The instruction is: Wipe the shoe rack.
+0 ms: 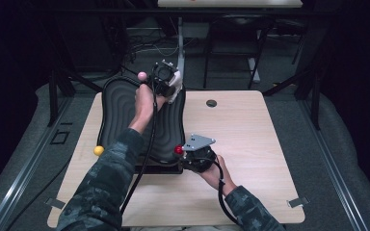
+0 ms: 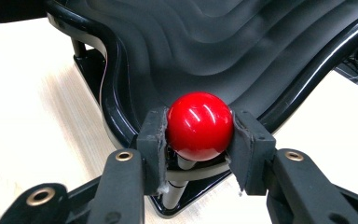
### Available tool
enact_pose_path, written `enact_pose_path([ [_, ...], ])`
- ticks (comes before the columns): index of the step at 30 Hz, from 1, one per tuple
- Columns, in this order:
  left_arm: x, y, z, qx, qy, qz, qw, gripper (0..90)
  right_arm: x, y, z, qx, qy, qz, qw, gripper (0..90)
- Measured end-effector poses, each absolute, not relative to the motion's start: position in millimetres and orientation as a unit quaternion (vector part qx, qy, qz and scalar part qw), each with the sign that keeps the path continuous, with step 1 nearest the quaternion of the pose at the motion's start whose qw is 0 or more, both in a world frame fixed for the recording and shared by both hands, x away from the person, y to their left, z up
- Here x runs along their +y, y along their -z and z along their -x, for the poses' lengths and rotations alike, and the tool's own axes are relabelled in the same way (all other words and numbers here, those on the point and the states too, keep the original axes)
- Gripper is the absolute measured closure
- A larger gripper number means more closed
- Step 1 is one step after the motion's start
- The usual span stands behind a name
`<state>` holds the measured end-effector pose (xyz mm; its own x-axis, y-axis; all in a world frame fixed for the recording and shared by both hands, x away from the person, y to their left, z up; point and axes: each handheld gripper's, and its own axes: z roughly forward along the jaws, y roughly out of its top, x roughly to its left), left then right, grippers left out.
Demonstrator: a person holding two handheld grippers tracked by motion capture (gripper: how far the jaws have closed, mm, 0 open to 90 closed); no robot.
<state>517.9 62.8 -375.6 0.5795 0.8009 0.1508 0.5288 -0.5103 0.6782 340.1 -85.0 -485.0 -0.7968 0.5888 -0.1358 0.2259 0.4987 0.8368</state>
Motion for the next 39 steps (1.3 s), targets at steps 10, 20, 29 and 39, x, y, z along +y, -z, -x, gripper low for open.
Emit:
enact_pose_path([
  [10, 62.4, 380.9, -509.0, 0.388, -0.218, -0.845, 0.295, 80.8, -85.9, 484.5, -340.4, 0.842, -0.437, -0.243, 0.203, 59.9],
  [20, 66.0, 392.6, -489.1, 0.375, -0.212, -0.852, 0.297, 80.8, -89.7, 484.1, -342.1, 0.841, -0.441, -0.251, 0.187, 50.4],
  [29, 72.1, 405.7, -465.8, 0.364, -0.205, -0.857, 0.300, 80.8, -97.1, 482.8, -341.5, 0.839, -0.453, -0.243, 0.180, 59.8],
  [39, 78.7, 425.4, -431.9, 0.345, -0.187, -0.866, 0.309, 80.9, -97.6, 484.7, -341.7, 0.835, -0.457, -0.248, 0.178, 60.0],
])
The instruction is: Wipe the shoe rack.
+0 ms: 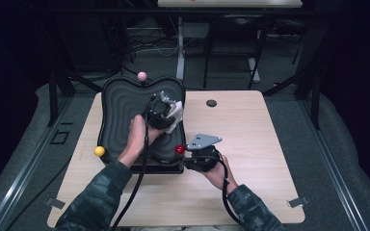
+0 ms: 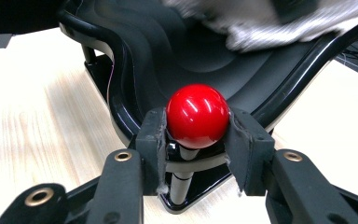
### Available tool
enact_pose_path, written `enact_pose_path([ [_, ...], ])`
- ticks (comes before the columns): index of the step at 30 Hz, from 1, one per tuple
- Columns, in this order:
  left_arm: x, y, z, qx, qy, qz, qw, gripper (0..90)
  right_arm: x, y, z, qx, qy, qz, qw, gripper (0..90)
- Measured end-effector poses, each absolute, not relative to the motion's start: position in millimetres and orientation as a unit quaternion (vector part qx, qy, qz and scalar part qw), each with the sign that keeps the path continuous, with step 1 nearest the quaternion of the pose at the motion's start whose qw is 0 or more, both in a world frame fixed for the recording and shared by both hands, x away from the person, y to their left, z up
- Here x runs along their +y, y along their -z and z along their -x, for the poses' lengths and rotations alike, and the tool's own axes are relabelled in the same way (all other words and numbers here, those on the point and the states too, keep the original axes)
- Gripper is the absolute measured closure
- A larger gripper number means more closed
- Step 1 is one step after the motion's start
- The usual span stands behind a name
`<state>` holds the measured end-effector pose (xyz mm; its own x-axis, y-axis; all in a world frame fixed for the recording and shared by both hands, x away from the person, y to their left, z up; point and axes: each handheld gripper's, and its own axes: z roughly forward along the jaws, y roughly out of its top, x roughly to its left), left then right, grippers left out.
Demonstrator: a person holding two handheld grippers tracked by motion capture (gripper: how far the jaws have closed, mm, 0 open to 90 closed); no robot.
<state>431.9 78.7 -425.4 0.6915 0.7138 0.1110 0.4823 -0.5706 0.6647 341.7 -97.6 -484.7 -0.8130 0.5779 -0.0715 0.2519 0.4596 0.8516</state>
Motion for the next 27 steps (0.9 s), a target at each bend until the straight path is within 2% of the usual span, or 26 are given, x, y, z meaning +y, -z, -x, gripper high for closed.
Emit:
enact_pose_path([
  [10, 83.0, 447.2, -394.3, 0.323, -0.167, -0.875, 0.319, 81.0, -97.0, 485.7, -341.1, 0.834, -0.459, -0.250, 0.179, 60.0],
  [27, 90.6, 467.0, -359.8, 0.311, -0.138, -0.883, 0.323, 81.0, -96.3, 486.1, -340.8, 0.834, -0.457, -0.249, 0.181, 60.0],
])
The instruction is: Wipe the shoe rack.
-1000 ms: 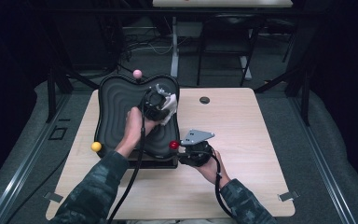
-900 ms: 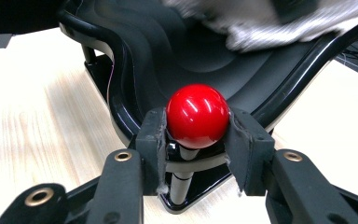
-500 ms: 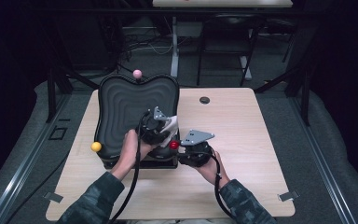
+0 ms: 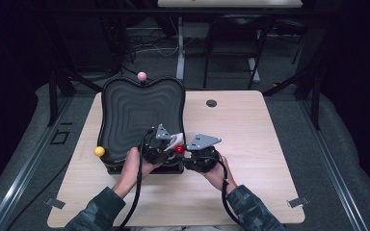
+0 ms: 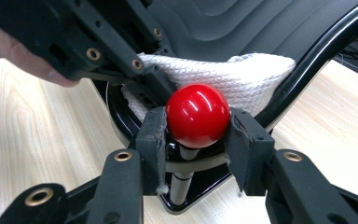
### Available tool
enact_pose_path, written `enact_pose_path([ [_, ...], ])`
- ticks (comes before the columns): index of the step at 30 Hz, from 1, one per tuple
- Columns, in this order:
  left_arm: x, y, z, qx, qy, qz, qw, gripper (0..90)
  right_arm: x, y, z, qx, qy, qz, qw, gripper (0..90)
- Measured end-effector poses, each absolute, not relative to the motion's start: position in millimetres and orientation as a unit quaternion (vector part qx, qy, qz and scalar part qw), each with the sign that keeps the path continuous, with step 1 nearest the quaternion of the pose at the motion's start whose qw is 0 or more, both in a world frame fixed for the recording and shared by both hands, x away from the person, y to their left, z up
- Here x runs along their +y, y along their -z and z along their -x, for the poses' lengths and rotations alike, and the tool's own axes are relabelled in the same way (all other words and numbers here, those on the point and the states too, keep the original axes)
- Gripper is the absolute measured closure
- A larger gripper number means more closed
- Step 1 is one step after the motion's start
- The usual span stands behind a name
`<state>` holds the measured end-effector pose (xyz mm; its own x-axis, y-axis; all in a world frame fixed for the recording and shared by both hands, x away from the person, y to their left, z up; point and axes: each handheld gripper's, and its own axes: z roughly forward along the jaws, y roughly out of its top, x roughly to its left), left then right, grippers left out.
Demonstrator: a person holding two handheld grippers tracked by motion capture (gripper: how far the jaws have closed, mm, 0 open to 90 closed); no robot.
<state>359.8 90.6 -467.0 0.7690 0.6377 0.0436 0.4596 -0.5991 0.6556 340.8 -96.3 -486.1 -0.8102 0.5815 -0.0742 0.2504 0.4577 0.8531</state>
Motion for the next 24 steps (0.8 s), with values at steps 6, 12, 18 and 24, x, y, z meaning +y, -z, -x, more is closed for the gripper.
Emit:
enact_pose_path([
  [6, 94.9, 468.5, -358.7, 0.315, -0.125, -0.881, 0.329, 81.1, -96.5, 486.3, -340.7, 0.834, -0.458, -0.249, 0.181, 60.0],
  [12, 98.1, 468.6, -359.5, 0.319, -0.116, -0.879, 0.335, 81.1, -96.2, 486.5, -340.6, 0.834, -0.458, -0.248, 0.180, 60.0],
  [18, 107.4, 464.7, -362.6, 0.329, -0.123, -0.872, 0.340, 81.0, -96.5, 486.5, -340.7, 0.835, -0.457, -0.249, 0.180, 60.0],
  [24, 117.5, 459.1, -366.3, 0.342, -0.129, -0.863, 0.350, 81.0, -96.8, 486.5, -340.9, 0.836, -0.456, -0.250, 0.178, 60.0],
])
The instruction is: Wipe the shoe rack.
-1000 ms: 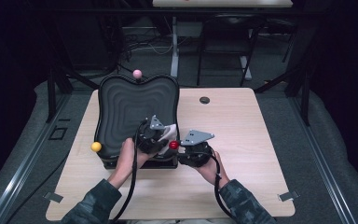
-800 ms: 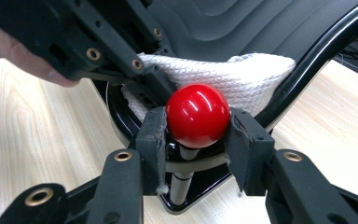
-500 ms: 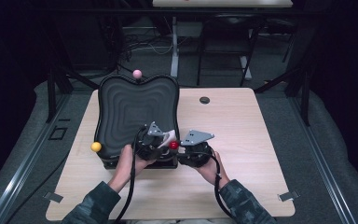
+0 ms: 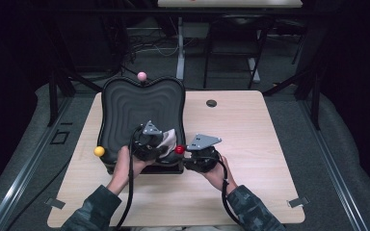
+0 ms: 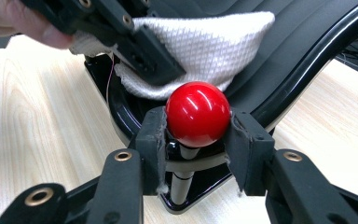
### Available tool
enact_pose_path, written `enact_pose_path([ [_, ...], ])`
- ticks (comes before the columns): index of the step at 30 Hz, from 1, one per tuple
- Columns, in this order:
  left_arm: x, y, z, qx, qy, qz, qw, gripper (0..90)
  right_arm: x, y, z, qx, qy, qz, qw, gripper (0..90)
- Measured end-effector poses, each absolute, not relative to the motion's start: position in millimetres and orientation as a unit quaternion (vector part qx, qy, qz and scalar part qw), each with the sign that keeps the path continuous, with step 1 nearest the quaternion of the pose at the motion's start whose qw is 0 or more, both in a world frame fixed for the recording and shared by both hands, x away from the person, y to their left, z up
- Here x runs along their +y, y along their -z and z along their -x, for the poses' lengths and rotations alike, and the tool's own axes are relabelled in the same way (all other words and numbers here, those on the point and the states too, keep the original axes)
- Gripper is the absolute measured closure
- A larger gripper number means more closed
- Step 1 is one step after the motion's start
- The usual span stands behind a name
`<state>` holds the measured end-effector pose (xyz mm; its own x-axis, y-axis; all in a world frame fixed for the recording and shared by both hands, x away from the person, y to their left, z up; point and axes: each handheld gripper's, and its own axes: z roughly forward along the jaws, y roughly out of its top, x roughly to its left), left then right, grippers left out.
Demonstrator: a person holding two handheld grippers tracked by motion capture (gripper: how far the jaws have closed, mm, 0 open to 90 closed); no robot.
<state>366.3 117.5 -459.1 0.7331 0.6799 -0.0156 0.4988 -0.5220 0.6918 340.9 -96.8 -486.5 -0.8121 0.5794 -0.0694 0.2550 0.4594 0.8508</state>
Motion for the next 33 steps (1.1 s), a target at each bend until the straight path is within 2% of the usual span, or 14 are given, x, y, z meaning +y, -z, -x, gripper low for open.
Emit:
enact_pose_path([
  [12, 129.3, 448.7, -373.1, 0.360, -0.150, -0.845, 0.365, 80.9, -95.8, 487.1, -340.3, 0.836, -0.454, -0.248, 0.184, 60.1],
  [30, 121.7, 427.7, -357.0, 0.332, -0.151, -0.846, 0.389, 80.8, -96.3, 487.9, -340.6, 0.835, -0.456, -0.251, 0.180, 59.9],
  [32, 119.6, 427.0, -355.4, 0.328, -0.150, -0.846, 0.392, 80.8, -96.2, 488.0, -340.6, 0.835, -0.457, -0.248, 0.179, 59.1],
  [33, 118.8, 426.1, -354.5, 0.325, -0.150, -0.848, 0.391, 80.7, -95.5, 488.6, -340.8, 0.840, -0.448, -0.249, 0.180, 55.4],
])
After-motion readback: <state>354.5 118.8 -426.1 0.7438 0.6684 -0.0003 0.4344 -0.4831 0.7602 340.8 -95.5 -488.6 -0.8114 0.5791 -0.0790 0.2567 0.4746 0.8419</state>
